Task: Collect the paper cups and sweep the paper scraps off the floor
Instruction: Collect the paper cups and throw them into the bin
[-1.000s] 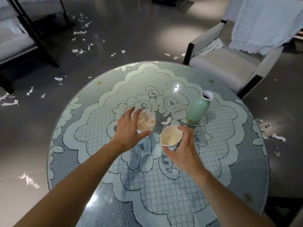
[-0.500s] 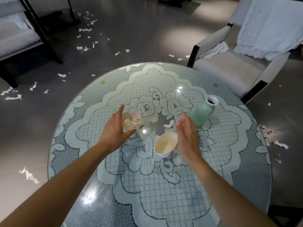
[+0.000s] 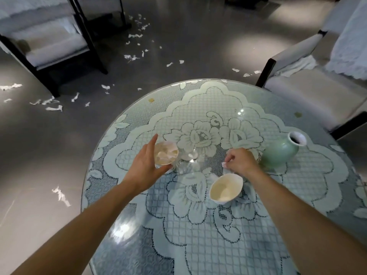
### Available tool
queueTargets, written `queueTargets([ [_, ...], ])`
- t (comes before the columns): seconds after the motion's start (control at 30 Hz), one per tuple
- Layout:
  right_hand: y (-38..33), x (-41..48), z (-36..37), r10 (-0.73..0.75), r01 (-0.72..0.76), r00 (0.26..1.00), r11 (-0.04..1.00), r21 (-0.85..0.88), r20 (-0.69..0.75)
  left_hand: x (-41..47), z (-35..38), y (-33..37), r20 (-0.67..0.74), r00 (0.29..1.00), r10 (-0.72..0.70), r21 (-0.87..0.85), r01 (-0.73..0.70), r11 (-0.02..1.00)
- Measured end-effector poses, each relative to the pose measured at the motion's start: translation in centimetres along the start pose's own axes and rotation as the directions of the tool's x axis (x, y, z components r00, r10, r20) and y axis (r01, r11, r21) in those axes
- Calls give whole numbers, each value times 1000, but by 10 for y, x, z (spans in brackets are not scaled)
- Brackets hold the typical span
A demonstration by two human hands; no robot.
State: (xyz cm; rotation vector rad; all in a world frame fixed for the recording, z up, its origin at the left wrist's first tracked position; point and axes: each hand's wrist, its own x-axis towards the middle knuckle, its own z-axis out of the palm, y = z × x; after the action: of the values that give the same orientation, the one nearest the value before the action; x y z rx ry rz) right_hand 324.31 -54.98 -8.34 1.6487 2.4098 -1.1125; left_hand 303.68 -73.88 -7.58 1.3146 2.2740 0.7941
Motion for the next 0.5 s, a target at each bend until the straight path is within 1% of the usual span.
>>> queueTargets([
  [0.03,-2,-2,-3,-11,11,1000,998,63,-4,0,0,0,3,1000,-1,-3,1,1000],
  [0.1,-9,-9,-14,-58,64,998,965,254,-31,0,2,3,8,1000,-1,-11,1,1000],
  [0.17,-17,-22,-29,-124,147,988,927,344,-87,-1,4,8,16,1000,4,-27,-4,1000],
  [0.23,-20,-40,-40,-171,198,980,906,375,-106,-1,9,14,28,999,20,-34,-19,999],
  [0.3,-17,-58,-41,-201,216,976,900,379,-79,-1,14,21,42,999,35,-32,-34,999],
  [0.4,-6,-80,-29,-211,208,977,929,305,-22,-2,21,29,46,998,53,-47,-51,998],
  [0.5,4,-89,-19,-191,180,981,951,253,21,-4,24,34,53,996,77,-53,-74,996],
])
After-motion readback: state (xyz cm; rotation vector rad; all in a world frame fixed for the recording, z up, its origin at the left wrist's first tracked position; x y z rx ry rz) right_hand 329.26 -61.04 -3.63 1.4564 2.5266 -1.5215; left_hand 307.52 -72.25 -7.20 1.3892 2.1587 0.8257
